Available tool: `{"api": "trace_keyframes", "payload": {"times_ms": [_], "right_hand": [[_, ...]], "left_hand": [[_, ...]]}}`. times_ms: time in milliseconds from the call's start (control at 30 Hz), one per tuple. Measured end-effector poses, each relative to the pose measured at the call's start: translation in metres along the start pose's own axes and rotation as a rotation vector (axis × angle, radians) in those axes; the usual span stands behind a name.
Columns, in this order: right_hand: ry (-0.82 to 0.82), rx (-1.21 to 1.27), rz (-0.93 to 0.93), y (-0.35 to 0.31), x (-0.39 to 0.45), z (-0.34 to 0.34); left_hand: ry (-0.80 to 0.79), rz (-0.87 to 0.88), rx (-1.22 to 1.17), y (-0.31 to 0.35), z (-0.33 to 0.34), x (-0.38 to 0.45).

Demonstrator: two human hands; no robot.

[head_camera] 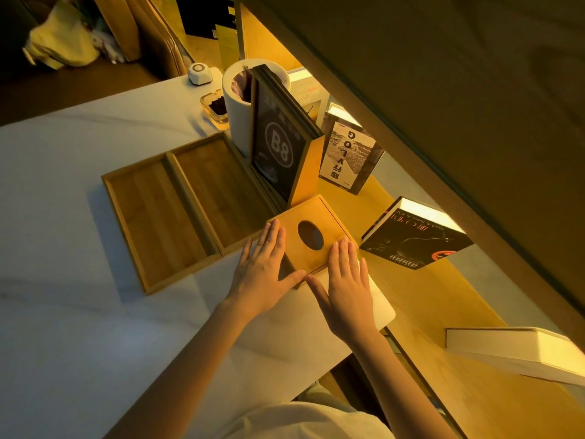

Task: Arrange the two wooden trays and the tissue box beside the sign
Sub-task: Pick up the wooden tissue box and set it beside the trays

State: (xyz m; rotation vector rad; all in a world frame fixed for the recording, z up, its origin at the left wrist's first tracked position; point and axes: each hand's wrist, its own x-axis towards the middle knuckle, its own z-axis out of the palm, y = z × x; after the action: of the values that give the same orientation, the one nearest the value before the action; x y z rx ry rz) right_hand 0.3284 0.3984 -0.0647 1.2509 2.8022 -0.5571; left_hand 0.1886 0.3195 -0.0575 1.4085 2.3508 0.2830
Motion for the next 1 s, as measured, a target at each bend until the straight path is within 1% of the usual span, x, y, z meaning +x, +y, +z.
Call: {"api": "trace_keyframes", "payload": {"times_ms": [300, 500, 633, 700, 767, 867, 933, 967, 1000], "right_hand": [[-0.03, -0.037, -0.033, 0.014, 0.018, -0.01], [-0.02, -0.062, -0.035, 0.013, 0.018, -0.012], [-0.006, -0.055, -0.035, 0.009, 0.017, -0.016], [-0.013, -0.045, -0.032, 0.006, 0.018, -0.022], [0.028, -0.009, -0.052, 0.002, 0.02, -0.031], [0.077, 0.14, -0.157, -0.014, 0.025, -0.046], [0.044, 0.244, -0.251, -0.032, 0.03, -0.058], [0.046, 0.304, -0.297, -0.043, 0.031, -0.064], [0.07, 0.364, -0.332, -0.055, 0.033, -0.071]], "left_hand": [[-0.015, -0.035, -0.029, 0.015, -0.005, 0.014], [-0.017, -0.031, -0.03, 0.012, -0.005, 0.017], [-0.037, -0.038, -0.08, 0.013, -0.007, 0.017], [-0.054, -0.039, -0.152, 0.013, -0.012, 0.016], [-0.049, -0.054, -0.322, 0.015, -0.024, 0.013], [0.028, -0.095, -0.546, 0.013, -0.047, 0.006], [0.062, -0.11, -0.591, 0.01, -0.067, -0.001], [0.044, -0.126, -0.597, 0.006, -0.078, -0.005], [0.062, -0.12, -0.589, 0.0, -0.089, -0.009]]}}
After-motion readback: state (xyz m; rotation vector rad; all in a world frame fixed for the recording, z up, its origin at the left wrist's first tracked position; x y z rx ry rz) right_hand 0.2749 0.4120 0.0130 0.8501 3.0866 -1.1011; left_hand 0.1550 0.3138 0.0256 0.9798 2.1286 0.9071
